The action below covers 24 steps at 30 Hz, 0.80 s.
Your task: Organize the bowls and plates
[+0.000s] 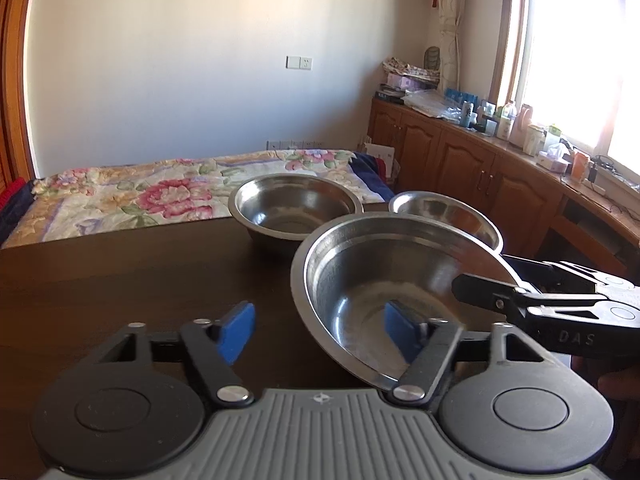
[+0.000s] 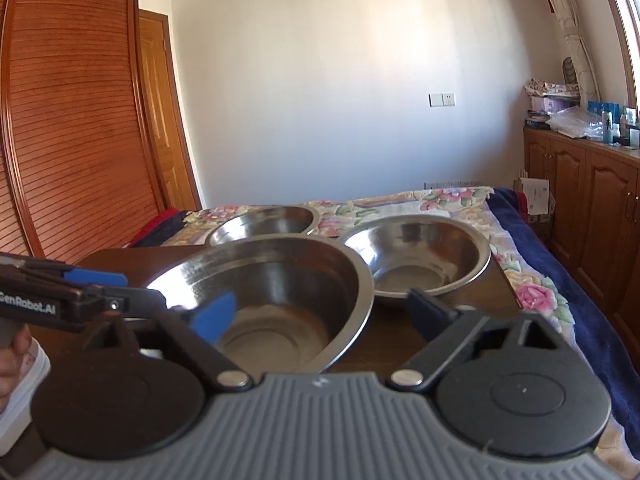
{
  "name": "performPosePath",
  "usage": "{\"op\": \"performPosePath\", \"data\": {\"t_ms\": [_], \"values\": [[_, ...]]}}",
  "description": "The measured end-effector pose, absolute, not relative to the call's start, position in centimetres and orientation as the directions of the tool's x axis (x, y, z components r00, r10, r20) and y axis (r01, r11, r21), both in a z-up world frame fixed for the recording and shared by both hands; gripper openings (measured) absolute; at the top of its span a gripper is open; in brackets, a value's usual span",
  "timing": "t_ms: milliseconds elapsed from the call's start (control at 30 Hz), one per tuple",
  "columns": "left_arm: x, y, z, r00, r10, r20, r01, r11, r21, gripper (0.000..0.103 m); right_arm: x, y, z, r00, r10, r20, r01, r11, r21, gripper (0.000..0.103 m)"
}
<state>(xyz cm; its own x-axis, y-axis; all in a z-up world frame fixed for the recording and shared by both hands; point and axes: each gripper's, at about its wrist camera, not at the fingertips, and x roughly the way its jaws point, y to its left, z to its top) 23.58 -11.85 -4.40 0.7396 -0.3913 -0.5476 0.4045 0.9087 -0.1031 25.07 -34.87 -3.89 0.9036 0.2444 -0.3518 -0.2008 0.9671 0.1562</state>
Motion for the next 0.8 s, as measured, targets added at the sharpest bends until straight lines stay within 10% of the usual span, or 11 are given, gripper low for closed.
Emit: {"op": "performPosePath", "data": {"t_ms": [800], "values": [[24.2, -12.5, -4.9, 0.724, -0.405, -0.559, 0.414, 0.902, -0.118, 0.039, 25.8, -36.2, -4.4, 0.886, 0.268, -0.377, -0.184, 0.952, 0.243, 0.042]]}}
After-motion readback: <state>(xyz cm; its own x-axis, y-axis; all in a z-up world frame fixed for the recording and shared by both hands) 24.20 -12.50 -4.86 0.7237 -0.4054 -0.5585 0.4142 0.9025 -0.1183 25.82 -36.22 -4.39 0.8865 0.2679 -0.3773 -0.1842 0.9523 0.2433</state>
